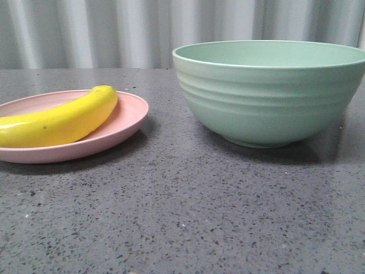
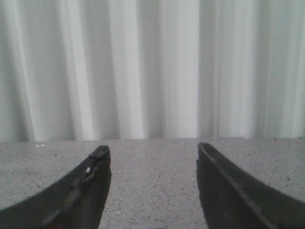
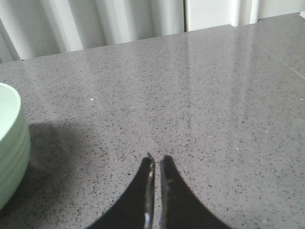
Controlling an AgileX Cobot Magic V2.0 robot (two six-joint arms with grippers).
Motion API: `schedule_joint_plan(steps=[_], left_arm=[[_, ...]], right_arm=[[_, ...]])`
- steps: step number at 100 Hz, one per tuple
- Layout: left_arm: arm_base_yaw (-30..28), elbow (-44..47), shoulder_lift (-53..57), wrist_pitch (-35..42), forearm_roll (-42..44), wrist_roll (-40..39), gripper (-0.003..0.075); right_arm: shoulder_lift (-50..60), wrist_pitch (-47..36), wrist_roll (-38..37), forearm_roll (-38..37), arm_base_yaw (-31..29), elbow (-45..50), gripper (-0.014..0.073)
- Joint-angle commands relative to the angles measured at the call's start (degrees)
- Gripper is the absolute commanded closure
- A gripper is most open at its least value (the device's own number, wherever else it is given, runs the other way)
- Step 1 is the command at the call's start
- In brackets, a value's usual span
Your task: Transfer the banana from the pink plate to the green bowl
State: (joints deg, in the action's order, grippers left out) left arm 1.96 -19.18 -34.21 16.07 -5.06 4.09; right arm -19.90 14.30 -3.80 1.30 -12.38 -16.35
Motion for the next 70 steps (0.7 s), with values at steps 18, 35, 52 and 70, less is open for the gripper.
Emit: schedule_joint_plan(steps=[18,35,52,70], left_arm=[[11.0,-10.0,-7.6,-13.4,2.2,-0.8,0.0333],[19.2,-15.0,-13.1,-23.2,2.2,-0.8,0.0333],[25.4,-19.8,-20.5,-30.4,1.8,-0.8,0.0333],[26.8,-26.8,-28.8,-40.9,-5.9,-0.4,0.0333]], right_arm=[[-1.6,-5.0,0.1,0.2,-0.2,-2.0,0.0665],[-2.6,-5.0,0.1,0.2,-0.2,-2.0,0.0665],[-2.7,-5.0,0.1,0.2,-0.2,-2.0,0.0665],[-2.7,-5.0,0.1,0.2,-0.2,-2.0,0.0665]])
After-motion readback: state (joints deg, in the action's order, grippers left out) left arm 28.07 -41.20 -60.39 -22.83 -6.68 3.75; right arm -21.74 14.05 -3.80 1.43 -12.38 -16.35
